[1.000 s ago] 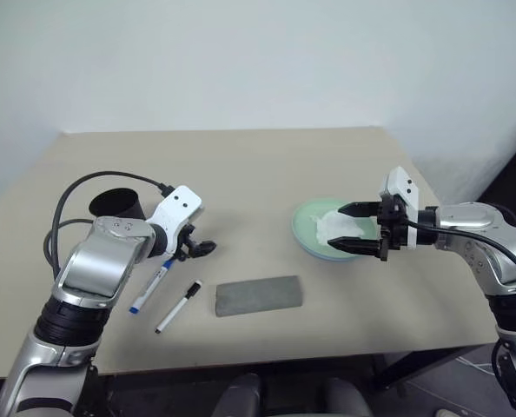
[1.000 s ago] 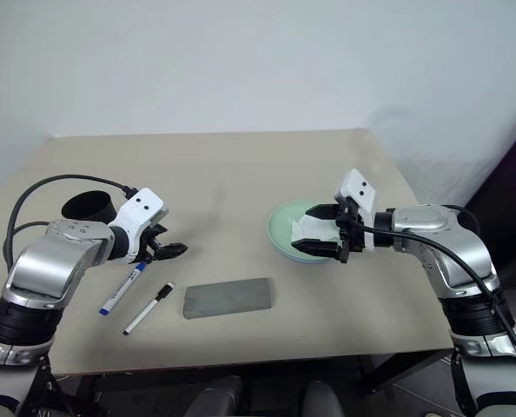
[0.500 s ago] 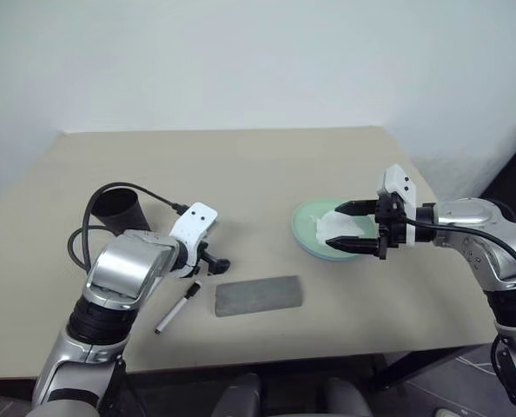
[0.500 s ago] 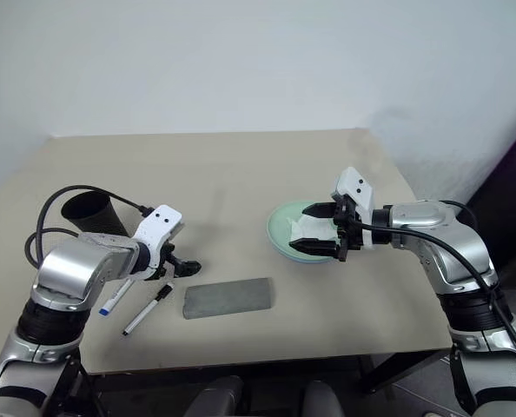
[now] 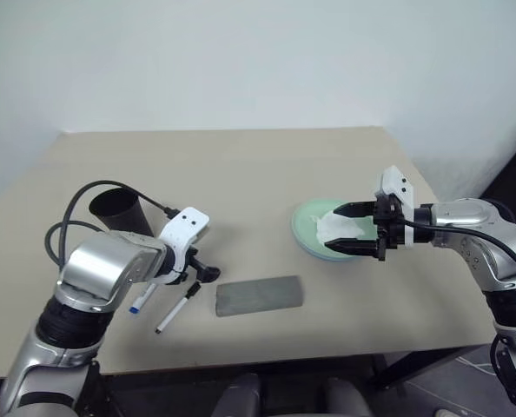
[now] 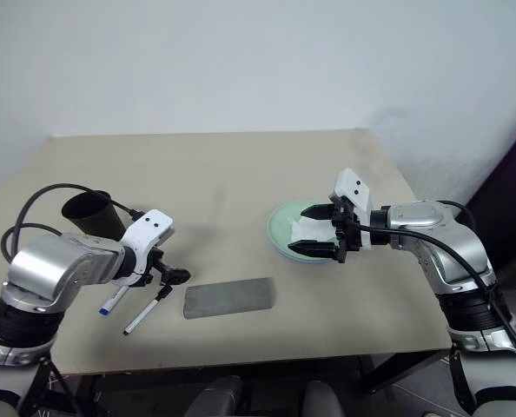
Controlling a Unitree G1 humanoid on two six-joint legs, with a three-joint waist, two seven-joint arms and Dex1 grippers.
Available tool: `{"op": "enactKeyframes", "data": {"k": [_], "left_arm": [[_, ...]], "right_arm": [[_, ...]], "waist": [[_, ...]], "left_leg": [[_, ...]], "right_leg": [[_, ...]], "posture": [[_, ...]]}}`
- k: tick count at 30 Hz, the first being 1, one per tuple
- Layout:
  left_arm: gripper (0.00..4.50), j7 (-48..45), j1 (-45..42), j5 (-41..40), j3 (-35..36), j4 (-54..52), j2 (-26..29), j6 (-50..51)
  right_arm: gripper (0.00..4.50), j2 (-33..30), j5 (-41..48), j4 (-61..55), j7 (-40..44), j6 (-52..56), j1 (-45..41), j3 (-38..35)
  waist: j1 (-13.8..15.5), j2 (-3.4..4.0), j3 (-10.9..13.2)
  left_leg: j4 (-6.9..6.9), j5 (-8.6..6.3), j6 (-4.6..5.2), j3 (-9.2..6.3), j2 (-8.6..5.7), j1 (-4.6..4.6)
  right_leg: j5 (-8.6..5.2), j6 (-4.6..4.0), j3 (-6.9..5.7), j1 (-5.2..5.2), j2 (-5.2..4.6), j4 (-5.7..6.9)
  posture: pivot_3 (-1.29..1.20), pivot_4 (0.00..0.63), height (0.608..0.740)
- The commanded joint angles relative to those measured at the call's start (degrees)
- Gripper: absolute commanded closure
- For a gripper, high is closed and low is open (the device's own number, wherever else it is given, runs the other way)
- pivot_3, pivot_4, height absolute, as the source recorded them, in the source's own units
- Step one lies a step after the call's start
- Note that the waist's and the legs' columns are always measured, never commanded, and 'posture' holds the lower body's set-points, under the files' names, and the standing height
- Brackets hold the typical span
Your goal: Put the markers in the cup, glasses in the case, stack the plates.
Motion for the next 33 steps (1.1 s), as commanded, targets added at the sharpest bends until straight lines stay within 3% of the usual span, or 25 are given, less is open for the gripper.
{"op": "enactKeyframes", "data": {"k": [1,18,21,30,31,33], "left_arm": [[0.01,0.47,0.37,-3.04,-0.17,-2.01,1.89,0.41],[0.01,7.4,8.53,-9.91,1.46,-4.29,2.66,0.41],[0.62,8.26,9.2,-10.29,1.7,-4.14,2.43,0.41],[3.67,9.65,8.75,-10.97,1.2,-3.08,1.56,0.41],[3.94,9.63,8.66,-11.03,1.0,-3.18,1.52,0.41],[3.94,9.59,8.58,-11.26,0.79,-3.5,1.47,0.41]], "right_arm": [[0.0,-0.08,-0.1,-1.05,-0.24,-0.41,-1.38,-1.11],[0.0,0.14,-0.75,-0.78,0.34,-1.02,-1.63,-0.86],[0.0,0.29,-0.81,-0.8,0.38,-0.97,-1.79,-0.89],[0.0,0.81,-1.31,-0.73,0.35,-1.19,-1.92,-0.94],[0.0,0.83,-1.34,-0.79,0.36,-1.18,-1.88,-0.99],[0.0,0.92,-1.36,-0.85,0.33,-1.1,-1.89,-1.07]], "waist": [[0.02,0.0,0.0],[0.04,0.0,0.0],[0.03,0.0,0.0],[0.04,0.01,-0.01],[0.04,0.01,-0.01],[0.04,0.01,-0.01]], "left_leg": [[-0.01,0.0,0.0,0.0,0.0,0.0],[-0.01,0.0,-0.01,0.02,0.0,0.0],[-0.01,-0.01,-0.01,0.02,0.0,0.0],[-0.03,-0.01,-0.01,0.03,0.0,0.0],[-0.03,-0.01,-0.01,0.03,0.0,0.01],[-0.03,-0.01,-0.02,0.03,0.0,0.0]], "right_leg": [[0.0,0.0,0.0,0.0,0.0,0.0],[0.0,-0.01,0.01,-0.01,-0.01,-0.01],[0.0,-0.01,0.02,-0.02,-0.01,-0.01],[0.0,-0.01,0.02,-0.01,-0.01,-0.01],[0.0,-0.01,0.02,-0.01,-0.01,-0.01],[0.0,-0.01,0.02,-0.01,-0.01,-0.01]], "posture": [[0.0,0.0,0.704],[0.0,0.0,0.704],[0.0,0.0,0.704],[0.0,0.0,0.704],[0.0,0.0,0.704],[0.0,0.0,0.704]]}}
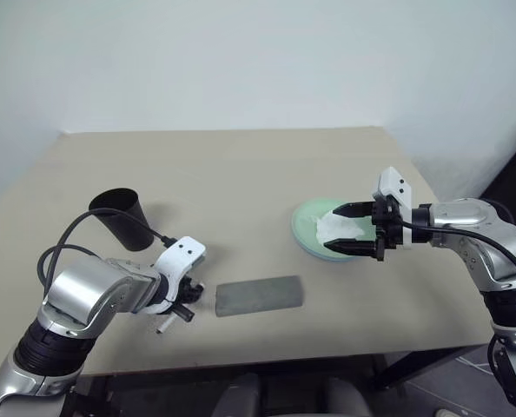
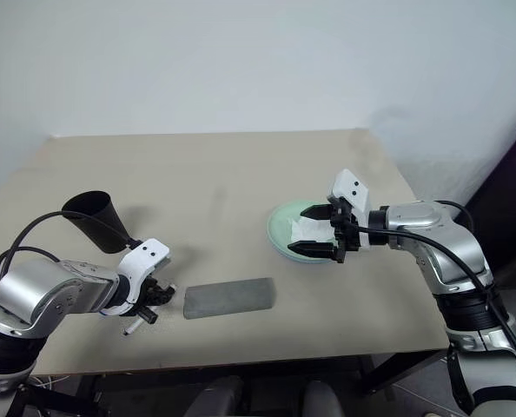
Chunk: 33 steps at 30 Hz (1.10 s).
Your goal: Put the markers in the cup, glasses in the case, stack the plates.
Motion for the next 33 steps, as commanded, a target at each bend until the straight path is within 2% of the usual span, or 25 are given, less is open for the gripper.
{"op": "enactKeyframes", "data": {"k": [1,13,16,25,28,33], "left_arm": [[3.94,0.16,-0.56,-0.5,-0.26,-0.27,-0.24,0.43],[3.94,-2.78,-2.61,1.43,-2.11,-0.48,2.69,-1.41],[4.32,-2.64,-2.4,1.57,-1.86,0.04,1.69,-0.38],[4.33,-2.61,-3.0,2.71,-2.09,0.24,2.66,-1.29],[4.33,-3.02,-4.51,4.69,-1.21,1.58,3.65,-6.42],[4.33,-3.37,-9.66,8.45,5.36,7.5,0.16,-23.36]], "right_arm": [[0.0,0.16,0.28,-0.81,0.03,-1.0,-1.86,-1.16],[0.0,0.18,0.2,-0.93,-0.07,-0.86,-1.81,-1.37],[0.0,0.23,0.21,-0.96,-0.13,-0.8,-1.88,-1.37],[0.0,0.33,0.13,-0.84,-0.13,-0.93,-1.87,-1.23],[0.0,0.46,0.08,-0.63,-0.16,-0.96,-2.03,-1.16],[0.0,0.48,0.1,-0.73,-0.1,-1.01,-1.88,-1.23]], "waist": [[0.0,0.0,0.0],[0.0,0.0,0.0],[0.01,0.0,0.0],[0.01,0.0,0.0],[0.01,-0.02,0.01],[0.31,-0.03,0.01]], "left_leg": [[0.0,0.0,0.0,0.0,0.0,0.0],[0.0,-0.01,-0.01,0.01,0.0,-0.01],[0.0,-0.01,-0.01,0.01,0.0,-0.01],[-0.01,-0.01,-0.01,0.0,0.0,0.0],[-0.01,-0.01,-0.01,0.0,0.0,-0.01],[0.0,-0.01,-0.02,0.0,-0.02,-0.02]], "right_leg": [[0.0,0.0,0.0,0.0,0.0,0.0],[0.0,0.0,0.0,-0.02,0.0,0.0],[0.0,0.0,0.0,-0.01,0.0,0.0],[0.0,0.0,0.0,-0.01,0.0,0.0],[0.0,0.0,-0.01,-0.02,0.0,0.0],[0.0,-0.01,-0.01,-0.01,-0.02,-0.03]], "posture": [[0.0,0.0,0.704],[0.0,0.0,0.704],[0.0,0.0,0.704],[0.0,0.0,0.704],[0.0,0.0,0.704],[0.0,0.0,0.704]]}}
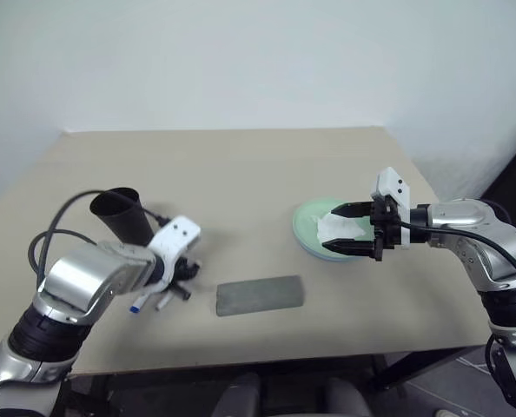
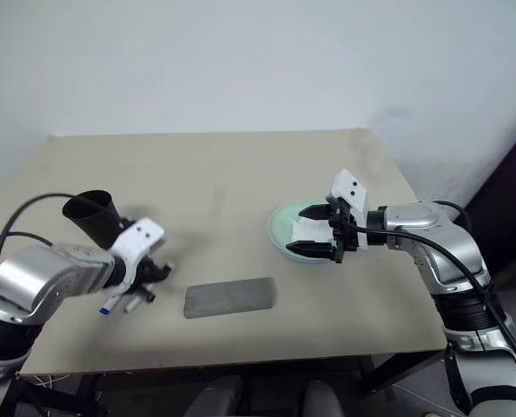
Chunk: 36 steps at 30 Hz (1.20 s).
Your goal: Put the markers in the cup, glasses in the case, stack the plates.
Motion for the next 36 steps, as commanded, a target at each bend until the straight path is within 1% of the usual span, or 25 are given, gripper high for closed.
{"op": "enactKeyframes", "data": {"k": [1,5,7,9,10,13,16,20,24,36], "left_arm": [[4.33,-0.12,-4.65,3.93,6.32,2.5,-2.16,-14.27],[4.33,2.0,-9.1,7.51,10.81,7.84,-6.67,-27.73],[4.33,3.32,-11.3,9.13,12.48,10.93,-8.53,-32.4],[4.33,6.23,-13.49,11.51,14.69,14.95,-10.09,-38.03],[4.33,8.72,-14.72,13.61,16.05,17.8,-10.67,-42.47],[4.33,12.48,-16.38,18.55,17.56,24.43,-10.81,-53.42],[4.33,13.65,-16.44,21.12,18.88,29.57,-10.28,-59.73],[4.33,13.79,-15.93,22.19,20.56,33.14,-10.36,-63.89],[4.33,11.57,-12.5,21.83,21.36,33.3,-11.09,-66.74],[4.33,10.93,-5.64,20.91,24.2,33.45,-14.15,-69.19]], "right_arm": [[0.0,-0.11,0.17,-0.76,-0.01,-1.01,-1.81,-1.23],[0.0,0.08,0.13,-0.72,-0.16,-1.01,-1.9,-1.25],[0.0,0.18,0.1,-0.6,-0.22,-1.05,-1.96,-1.26],[0.0,0.22,0.09,-0.66,-0.33,-1.08,-1.85,-1.32],[0.0,0.32,0.12,-0.72,-0.45,-1.04,-1.78,-1.36],[0.0,0.56,0.03,-0.75,-0.78,-1.08,-1.67,-1.33],[0.0,0.81,0.1,-0.88,-1.24,-1.12,-1.48,-1.45],[0.0,0.89,0.17,-1.05,-1.62,-1.15,-1.21,-1.52],[0.0,0.97,0.39,-1.51,-1.83,-1.03,-0.98,-1.67],[0.0,0.91,0.47,-1.61,-1.58,-0.99,-1.44,-1.46]], "waist": [[0.03,0.0,0.0],[0.02,-0.01,-0.01],[0.0,-0.02,-0.01],[0.01,-0.02,-0.01],[0.01,-0.02,-0.01],[0.0,-0.03,-0.02],[0.0,-0.03,-0.02],[0.3,-0.09,-0.04],[0.64,-0.1,-0.05],[1.05,-0.15,-0.08]], "left_leg": [[0.0,0.0,0.0,0.0,0.0,-0.01],[-0.01,0.01,0.0,0.03,0.0,0.0],[0.0,0.02,0.01,0.02,0.0,0.0],[0.0,0.03,0.03,0.04,0.0,0.01],[0.0,0.04,0.06,0.04,0.0,0.01],[0.0,0.15,0.23,0.04,0.0,0.01],[0.0,0.15,0.24,0.08,-0.01,0.01],[0.03,0.15,0.23,0.07,-0.02,0.01],[0.04,0.1,0.16,0.1,-0.02,0.01],[0.07,0.06,0.08,0.09,-0.02,0.01]], "right_leg": [[0.0,0.0,0.0,0.0,0.0,-0.01],[0.03,-0.03,0.02,0.0,0.0,-0.01],[0.07,-0.08,0.01,0.01,0.01,-0.01],[0.06,-0.06,0.02,0.03,0.01,-0.01],[0.06,-0.06,0.02,0.03,0.01,-0.01],[0.08,-0.08,0.02,0.05,0.02,0.0],[0.16,-0.19,0.06,0.06,0.02,0.01],[0.18,-0.18,0.03,0.03,0.02,0.01],[0.22,-0.14,0.05,0.02,0.01,0.01],[0.26,-0.16,0.04,0.02,0.02,0.03]], "posture": [[0.0,0.0,0.704],[0.0,0.0,0.704],[0.0,0.0,0.704],[0.0,0.0,0.704],[0.0,0.0,0.704],[0.0,0.0,0.704],[0.0,0.0,0.704],[0.0,0.0,0.704],[0.0,0.0,0.704],[0.0,0.0,0.704]]}}
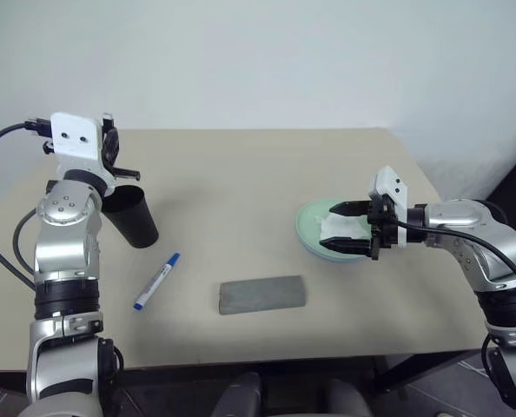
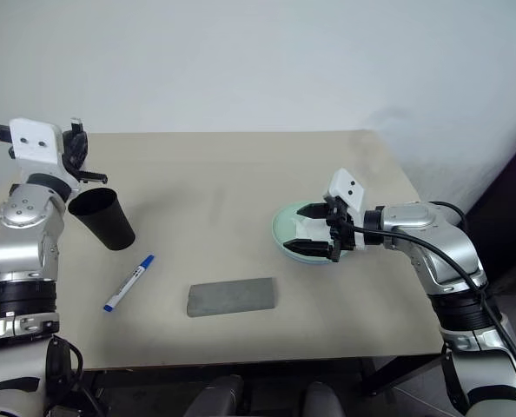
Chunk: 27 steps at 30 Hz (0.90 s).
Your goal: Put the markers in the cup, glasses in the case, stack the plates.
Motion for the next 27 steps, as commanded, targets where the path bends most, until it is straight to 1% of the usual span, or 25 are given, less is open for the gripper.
{"op": "enactKeyframes", "data": {"k": [1,7,16,18,19,20,27], "left_arm": [[4.33,-0.01,0.11,-0.51,1.73,-1.24,-0.36,-2.18],[4.33,-0.42,2.97,-0.74,2.02,-0.7,-2.7,-3.94],[4.33,-1.38,5.74,-1.09,2.9,-1.21,-3.82,-4.74],[3.6,-1.53,6.06,-1.13,3.07,-1.32,-3.85,-4.63],[3.37,-1.63,6.15,-1.21,3.15,-1.39,-3.85,-4.54],[3.05,-1.68,6.36,-1.25,3.2,-1.62,-3.85,-4.41],[0.61,-1.7,7.38,-1.3,3.15,-4.08,-3.21,-2.35]], "right_arm": [[0.0,-0.02,0.38,-1.35,-0.06,-1.06,-1.49,-1.39],[0.0,0.18,0.2,-1.04,0.12,-1.4,-1.76,-1.23],[0.0,0.19,0.21,-1.28,0.06,-1.53,-1.58,-1.32],[0.0,0.2,0.18,-1.25,0.05,-1.59,-1.56,-1.31],[0.0,0.21,0.17,-1.24,0.04,-1.61,-1.6,-1.29],[0.0,0.18,0.2,-1.28,0.04,-1.61,-1.6,-1.3],[0.0,0.16,0.13,-0.92,0.21,-1.83,-1.98,-1.09]], "waist": [[0.02,-0.02,0.0],[-0.02,-0.02,-0.01],[0.01,-0.04,-0.02],[0.01,-0.04,-0.02],[0.01,-0.04,-0.02],[0.03,-0.05,-0.02],[0.01,-0.05,-0.02]], "left_leg": [[0.0,0.0,0.0,0.0,0.0,0.0],[0.0,-0.02,-0.03,0.01,0.01,0.0],[0.01,-0.03,-0.05,0.0,0.0,0.0],[0.01,-0.03,-0.05,0.0,0.01,0.0],[0.01,-0.03,-0.05,0.0,0.01,0.0],[0.01,-0.03,-0.05,0.0,0.01,0.0],[0.01,-0.04,-0.06,0.0,0.01,0.0]], "right_leg": [[0.0,0.0,0.0,0.0,0.0,0.0],[0.0,-0.01,0.01,-0.02,0.0,0.01],[0.01,-0.01,0.0,-0.01,0.0,0.01],[0.01,-0.01,0.0,-0.02,0.0,0.01],[0.01,-0.01,0.0,-0.01,0.0,0.01],[0.01,-0.02,0.0,-0.01,0.0,0.01],[0.01,-0.02,0.0,-0.01,0.0,0.01]], "posture": [[0.0,0.0,0.704],[0.0,0.0,0.704],[0.0,0.0,0.704],[0.0,0.0,0.704],[0.0,0.0,0.704],[0.0,0.0,0.704],[0.0,0.0,0.704]]}}
